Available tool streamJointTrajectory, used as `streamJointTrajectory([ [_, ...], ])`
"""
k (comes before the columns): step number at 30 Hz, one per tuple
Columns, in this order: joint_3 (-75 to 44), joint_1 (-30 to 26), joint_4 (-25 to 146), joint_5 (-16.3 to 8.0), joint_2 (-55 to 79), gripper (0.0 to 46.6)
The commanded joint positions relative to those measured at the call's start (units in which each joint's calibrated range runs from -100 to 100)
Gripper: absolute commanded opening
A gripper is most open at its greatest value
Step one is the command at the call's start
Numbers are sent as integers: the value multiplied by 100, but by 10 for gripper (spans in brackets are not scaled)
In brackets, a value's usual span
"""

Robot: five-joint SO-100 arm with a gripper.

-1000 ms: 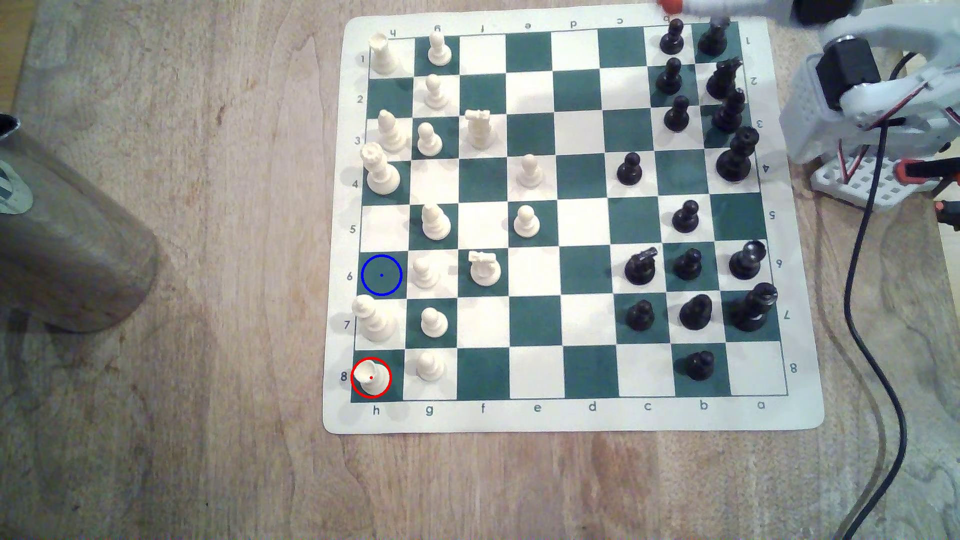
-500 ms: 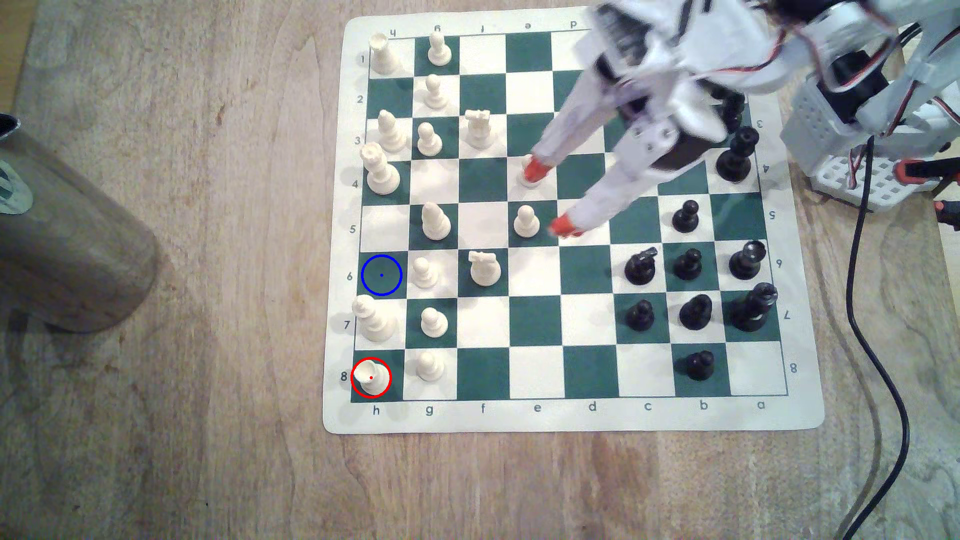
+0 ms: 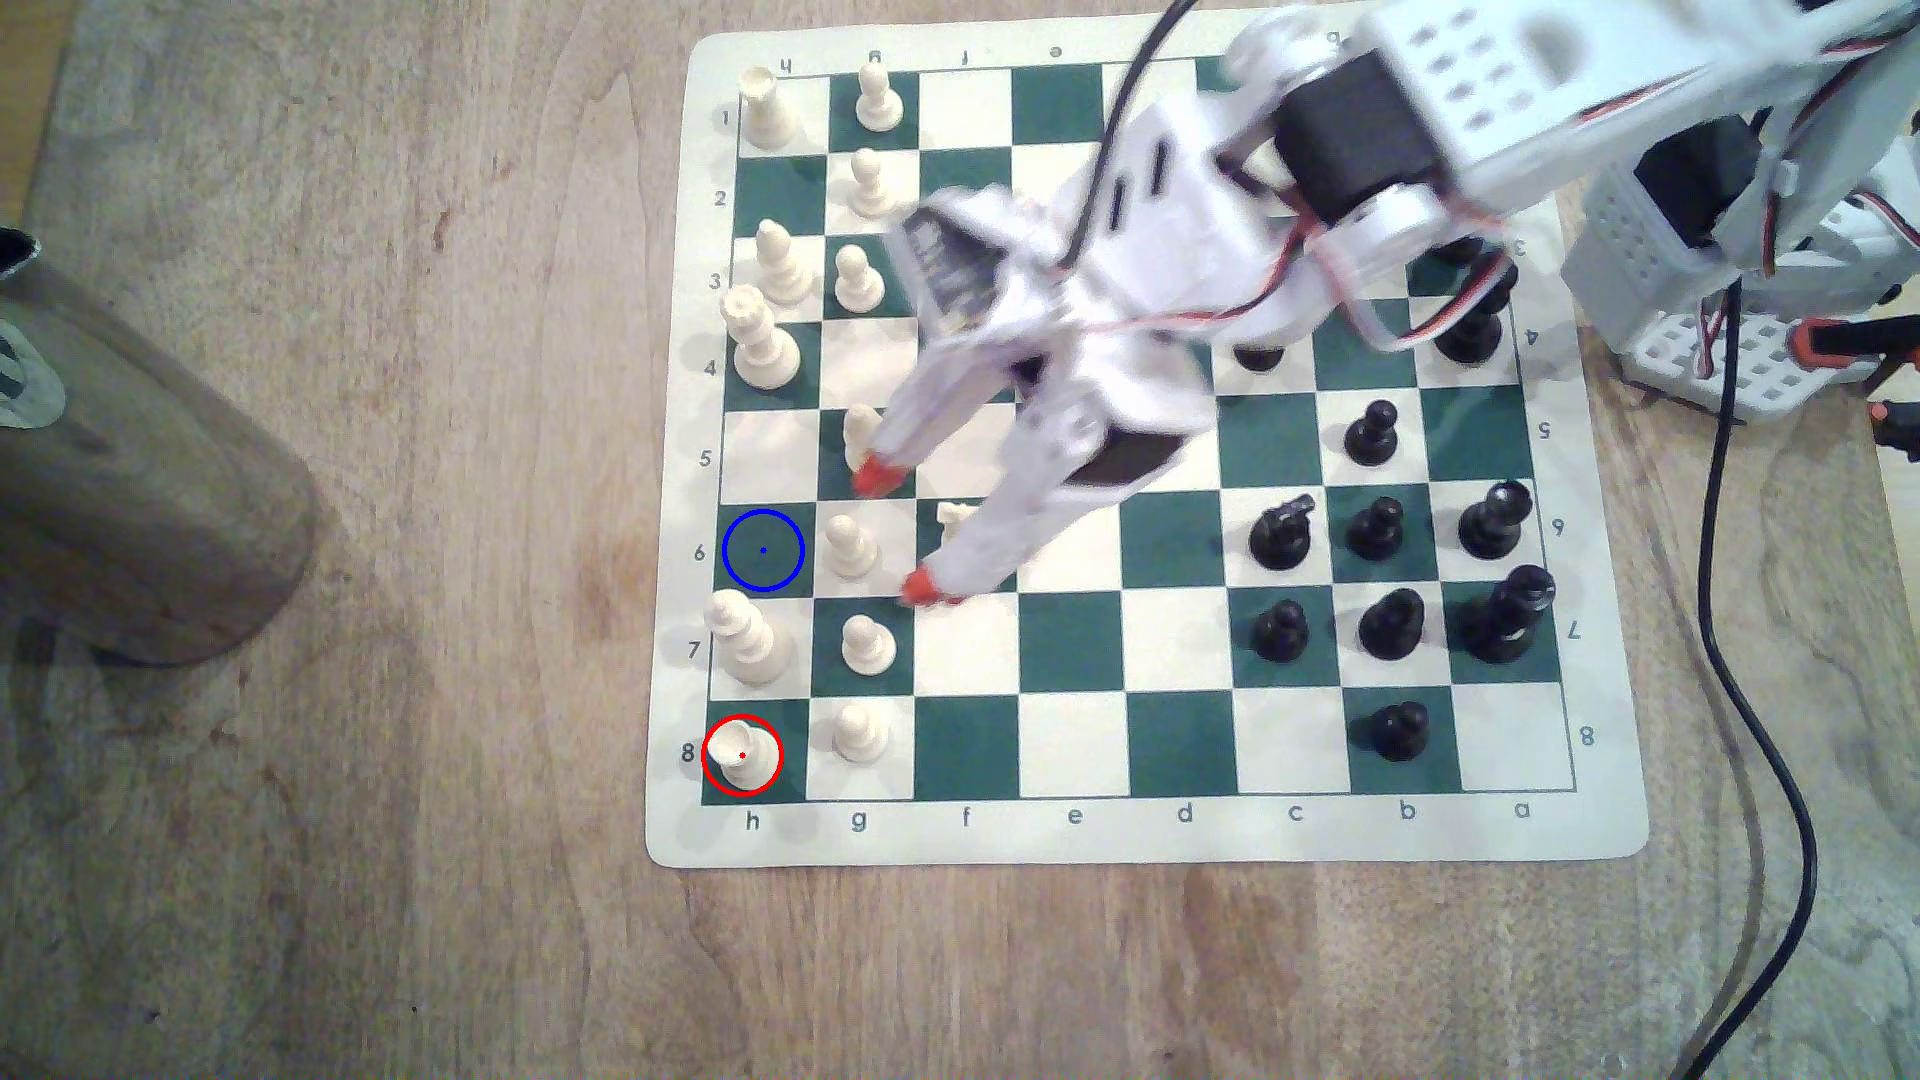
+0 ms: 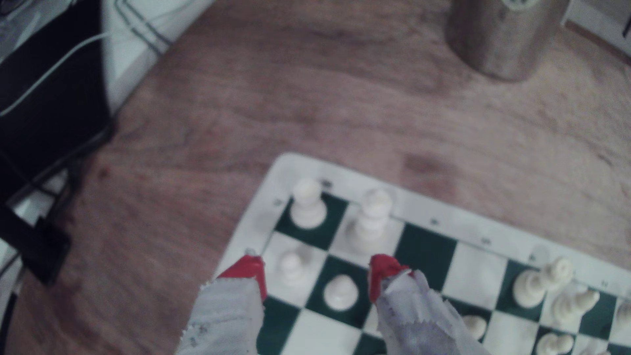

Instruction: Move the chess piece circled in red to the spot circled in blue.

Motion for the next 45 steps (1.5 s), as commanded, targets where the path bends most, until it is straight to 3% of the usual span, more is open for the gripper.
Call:
streamJointTrajectory([
  [1,-1162,84,-14,-10,480,173],
  [9,-2667,-41,240,-59,1940,168],
  [30,-5151,-338,944,-68,4054,134],
  [34,-5931,-338,1165,-59,4606,136],
  [40,-8207,-260,1878,-44,5972,141],
  [45,-7898,-205,1894,-44,5820,141],
])
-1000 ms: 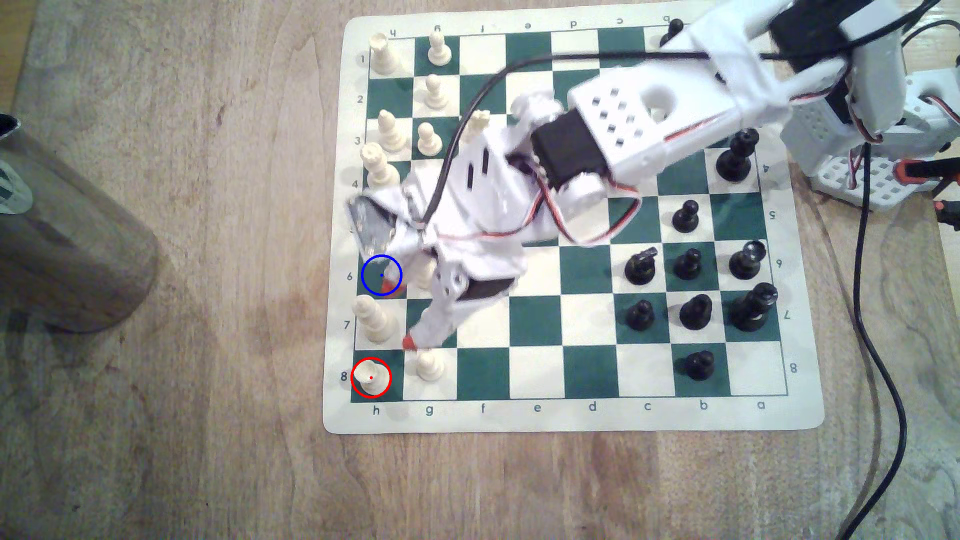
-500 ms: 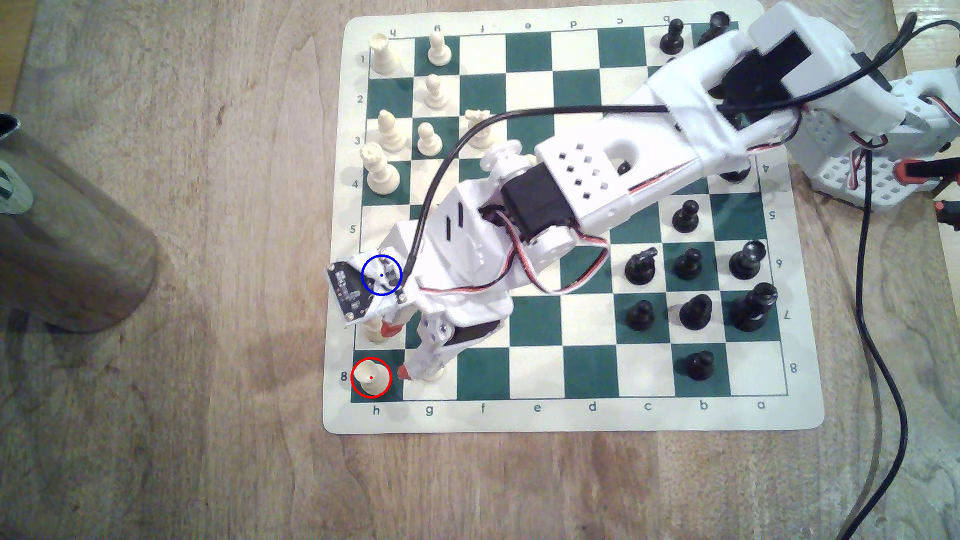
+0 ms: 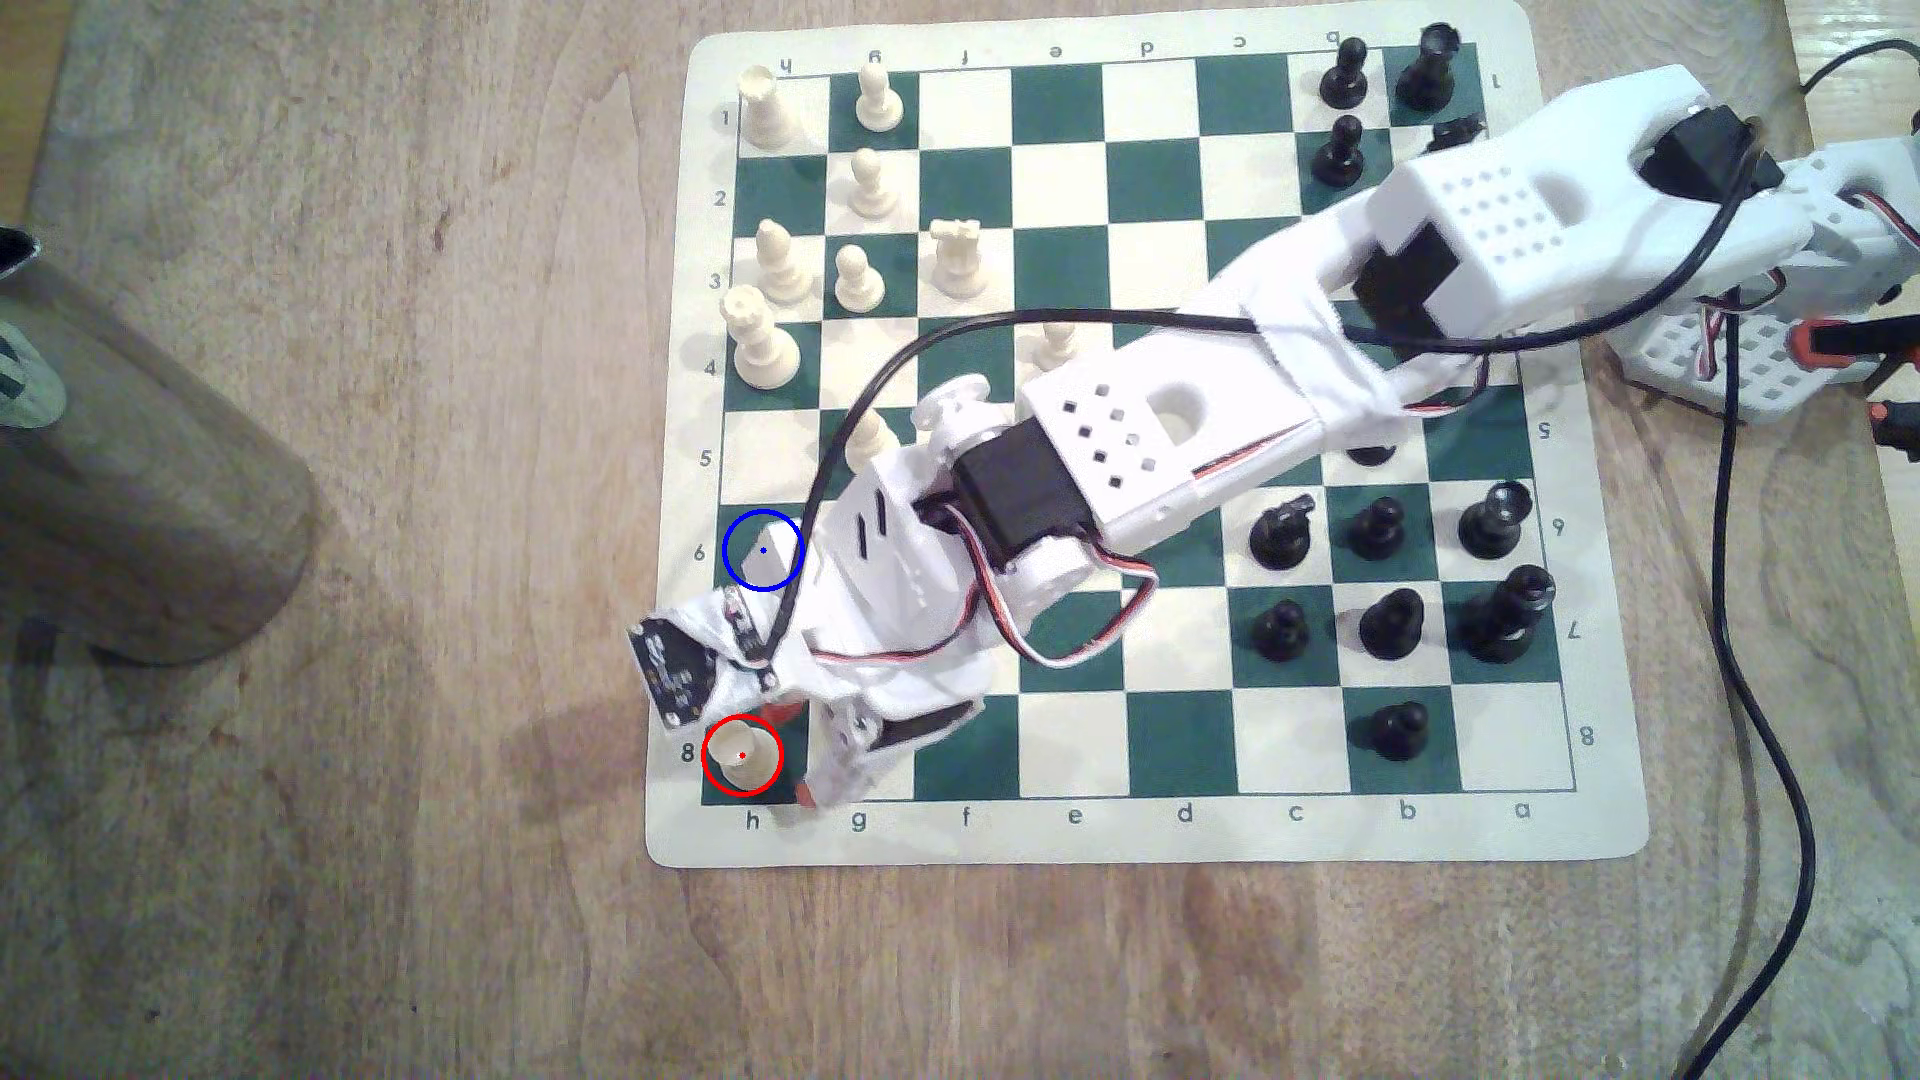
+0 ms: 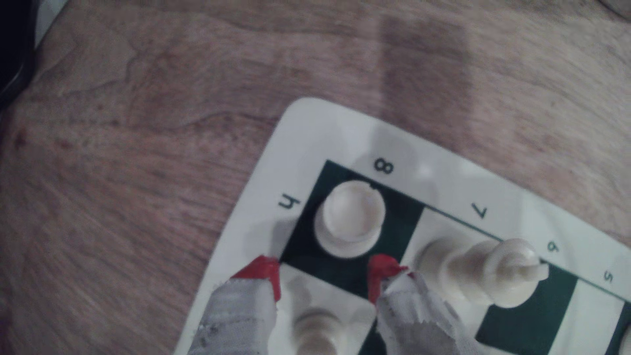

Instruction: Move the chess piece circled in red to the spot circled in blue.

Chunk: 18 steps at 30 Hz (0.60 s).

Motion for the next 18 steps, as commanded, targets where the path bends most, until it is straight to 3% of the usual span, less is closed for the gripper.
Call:
streamJointTrajectory([
  [1,-397,68,-11,5,-523,141],
  [18,-851,91,-314,-34,-285,149],
])
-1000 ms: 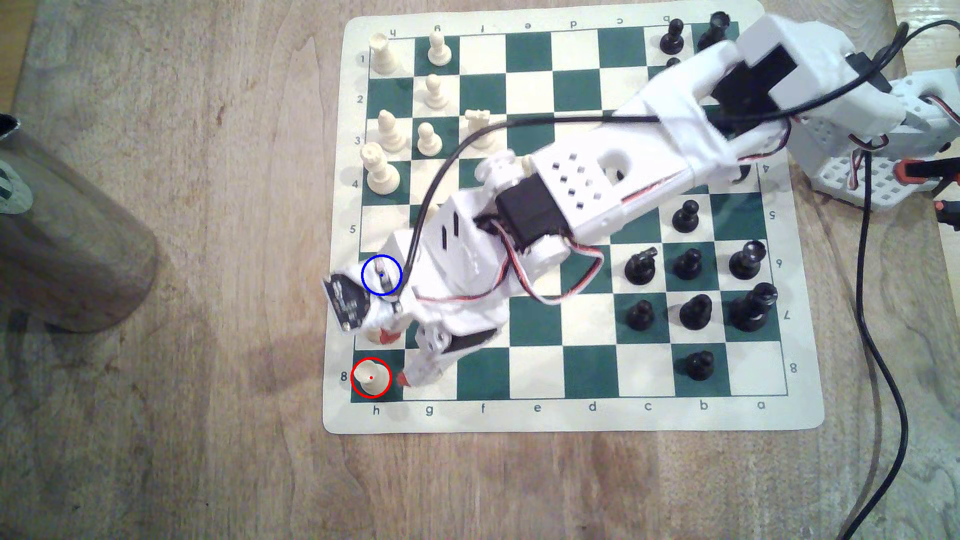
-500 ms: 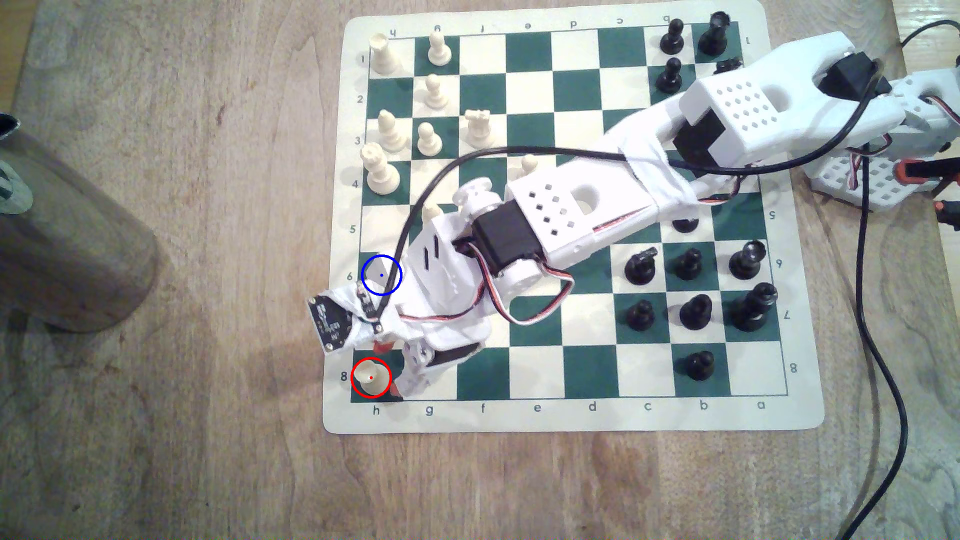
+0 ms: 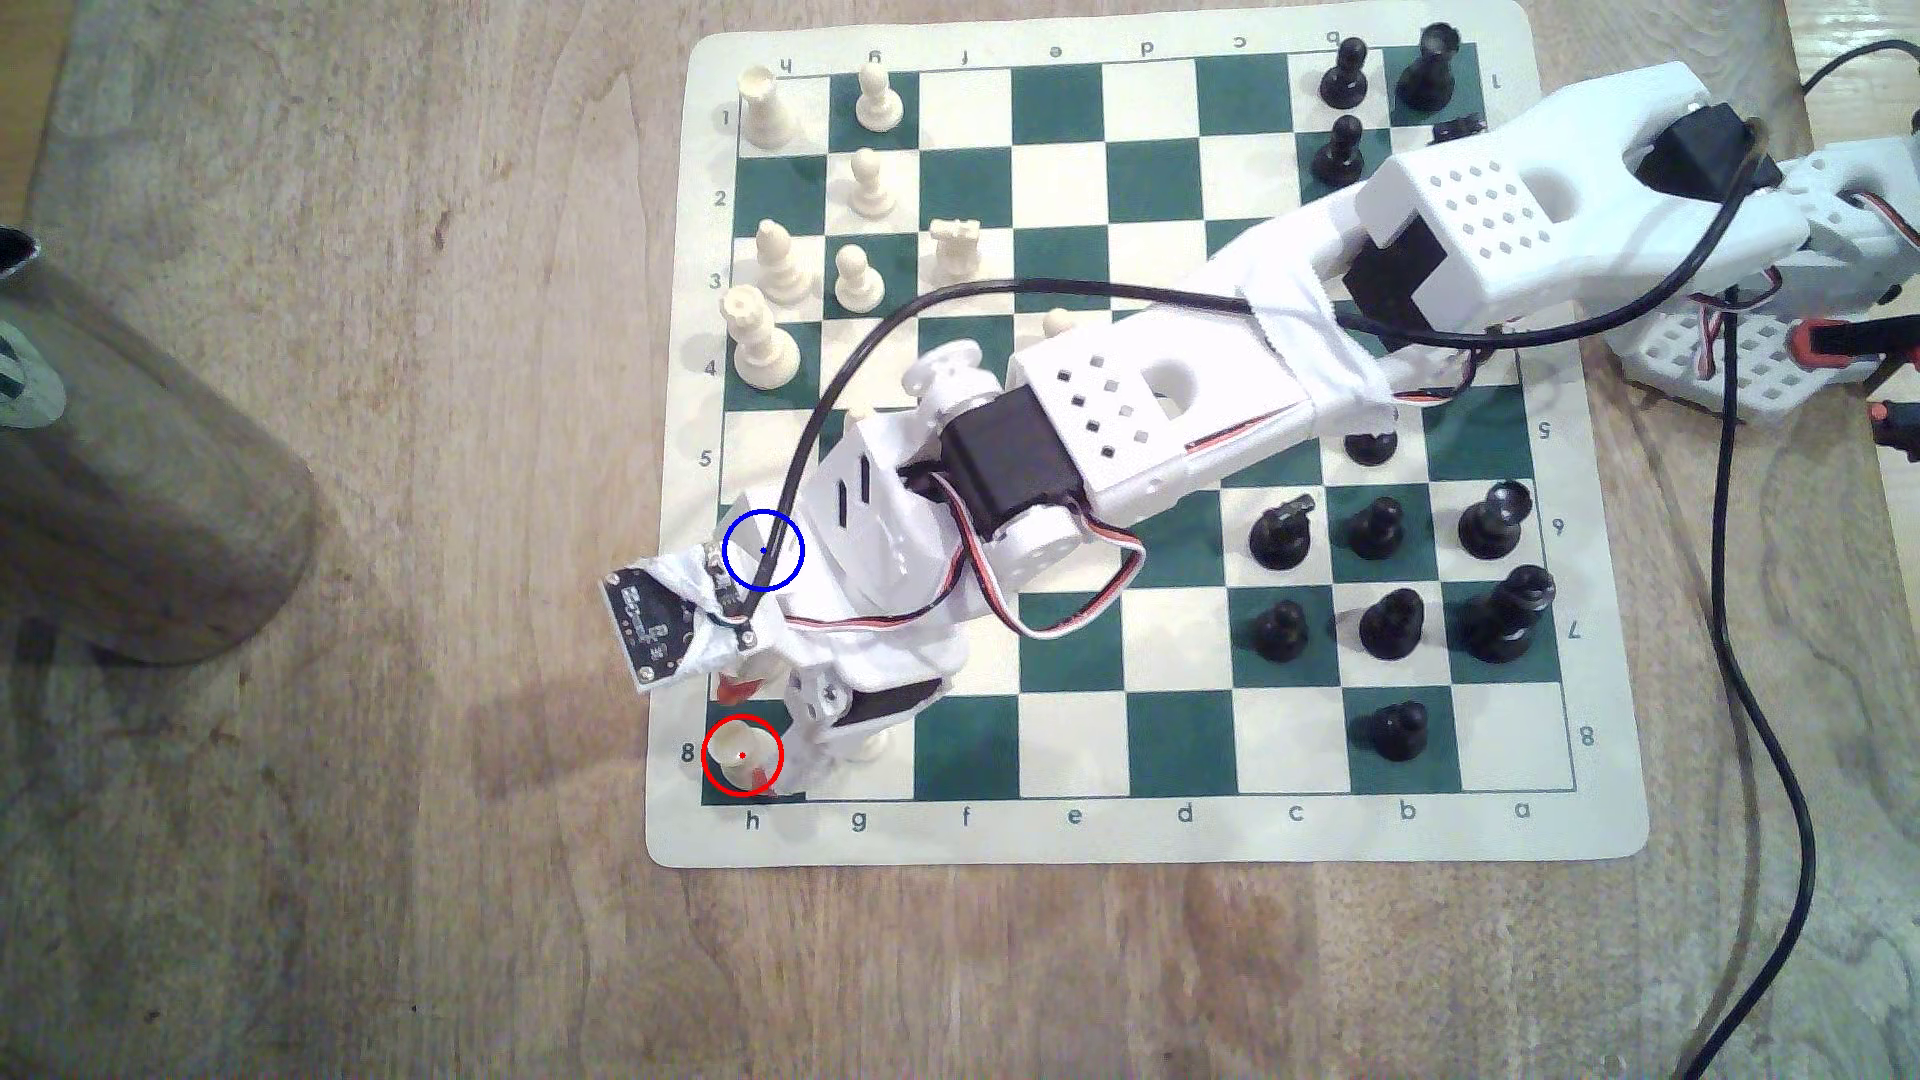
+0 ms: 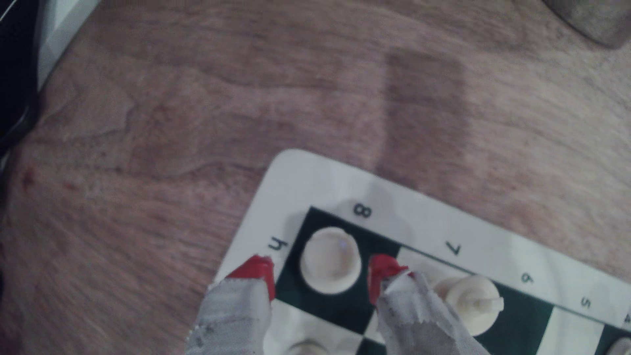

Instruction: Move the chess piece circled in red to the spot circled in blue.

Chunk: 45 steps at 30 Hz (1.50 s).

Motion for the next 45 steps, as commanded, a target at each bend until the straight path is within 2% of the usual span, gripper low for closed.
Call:
streamJointTrajectory([
  [1,-552,10,-179,-39,-294,149],
  [18,-634,34,-466,-63,3,147],
  [27,-715,49,-572,-103,97,129],
  [33,-715,57,-572,-107,122,99],
  [36,-715,57,-564,-107,122,141],
  [45,-715,73,-556,-112,233,157],
])
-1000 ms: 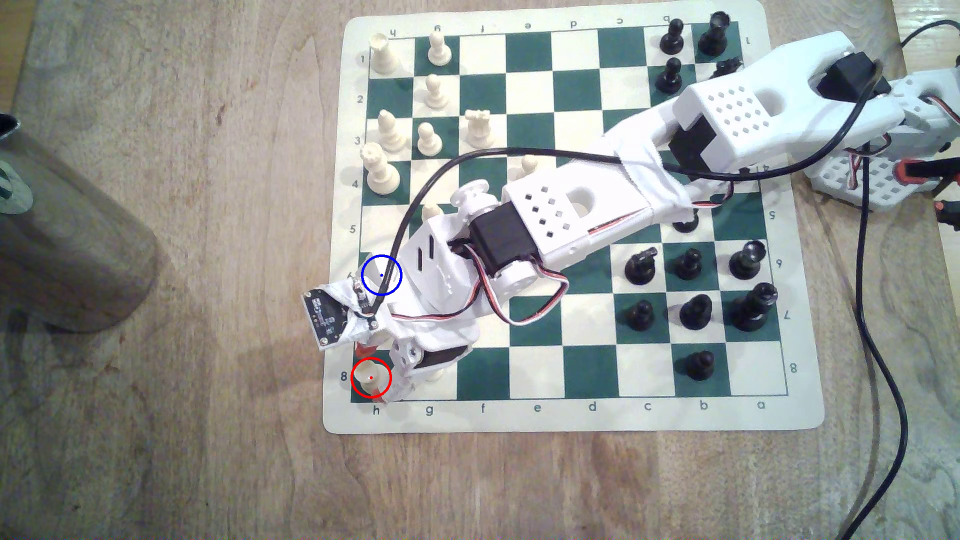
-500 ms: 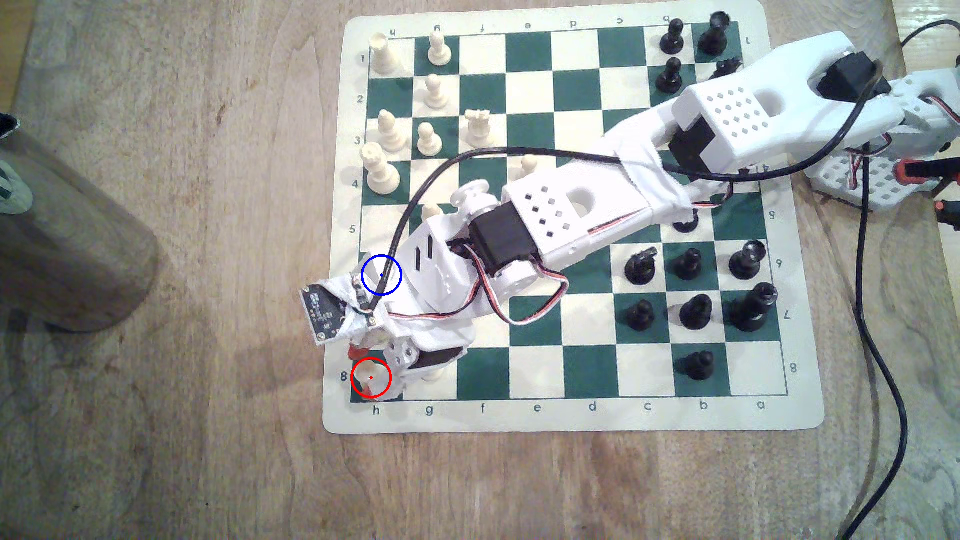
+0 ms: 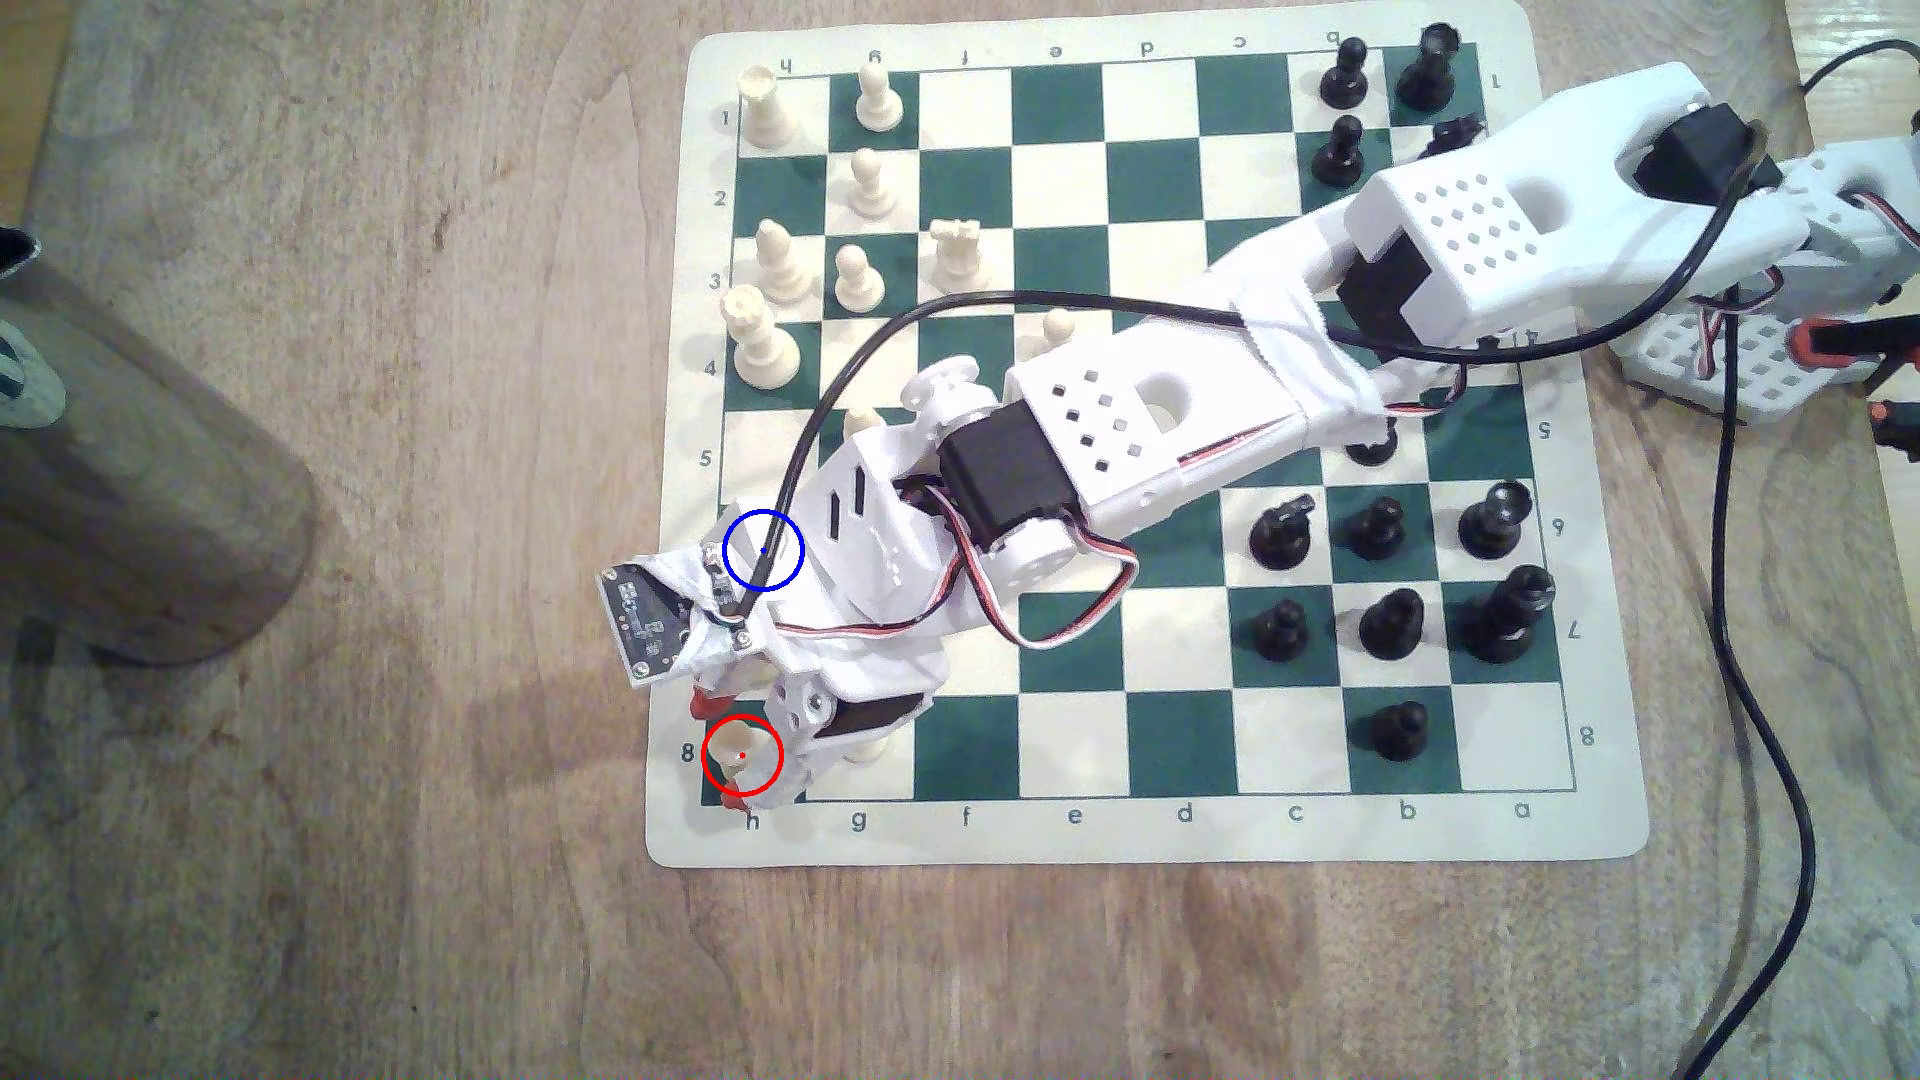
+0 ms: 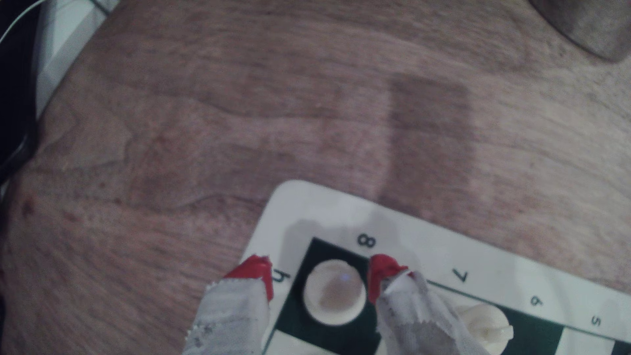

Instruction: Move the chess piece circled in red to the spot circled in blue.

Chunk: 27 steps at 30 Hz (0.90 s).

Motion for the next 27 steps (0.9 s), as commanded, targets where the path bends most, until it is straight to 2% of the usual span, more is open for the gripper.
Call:
streamJointTrajectory([
  [1,-562,73,-86,-24,-69,157],
  [13,-616,65,-119,-34,-77,142],
  [19,-625,41,-119,-63,-154,51],
  [20,-625,34,-110,-63,-162,18],
  [27,-625,18,-69,-63,-213,4],
])
